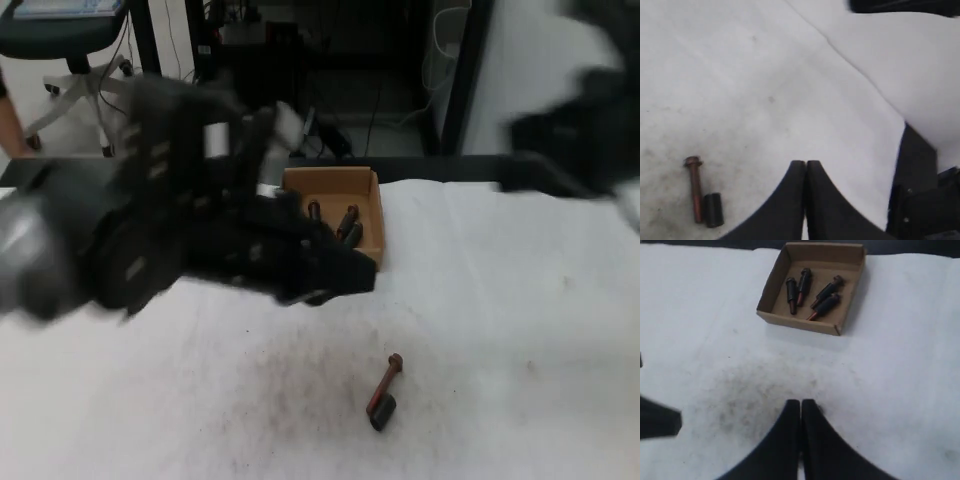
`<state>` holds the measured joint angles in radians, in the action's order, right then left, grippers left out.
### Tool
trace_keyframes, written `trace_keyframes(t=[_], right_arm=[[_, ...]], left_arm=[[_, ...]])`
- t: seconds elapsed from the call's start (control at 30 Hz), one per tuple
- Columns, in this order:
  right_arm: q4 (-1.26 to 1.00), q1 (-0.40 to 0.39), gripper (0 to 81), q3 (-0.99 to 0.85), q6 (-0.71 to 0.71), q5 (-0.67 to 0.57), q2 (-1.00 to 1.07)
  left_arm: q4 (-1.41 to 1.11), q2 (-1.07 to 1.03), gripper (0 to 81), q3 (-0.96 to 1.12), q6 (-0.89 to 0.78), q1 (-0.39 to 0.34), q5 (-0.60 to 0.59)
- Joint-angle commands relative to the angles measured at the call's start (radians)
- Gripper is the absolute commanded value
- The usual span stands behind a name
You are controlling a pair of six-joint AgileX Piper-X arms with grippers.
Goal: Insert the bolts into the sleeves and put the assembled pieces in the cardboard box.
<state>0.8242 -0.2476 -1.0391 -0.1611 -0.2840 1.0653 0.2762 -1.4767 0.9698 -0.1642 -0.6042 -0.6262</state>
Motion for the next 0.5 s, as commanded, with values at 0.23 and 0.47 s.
trace_keyframes(t=[0.23,0.47], right_arm=[[0.148,0.168,0.8,0.210,-0.004,-0.002,-0.442],[0.232,0.169,0.8,0.210,0.005,-0.002,-0.492]], left_arm=[[0.693,-0.408,0.2,0.500,0.212,-0.076,0.271],[0.814,-0.591,7.4,0.711,0.209,-0.121,0.334]])
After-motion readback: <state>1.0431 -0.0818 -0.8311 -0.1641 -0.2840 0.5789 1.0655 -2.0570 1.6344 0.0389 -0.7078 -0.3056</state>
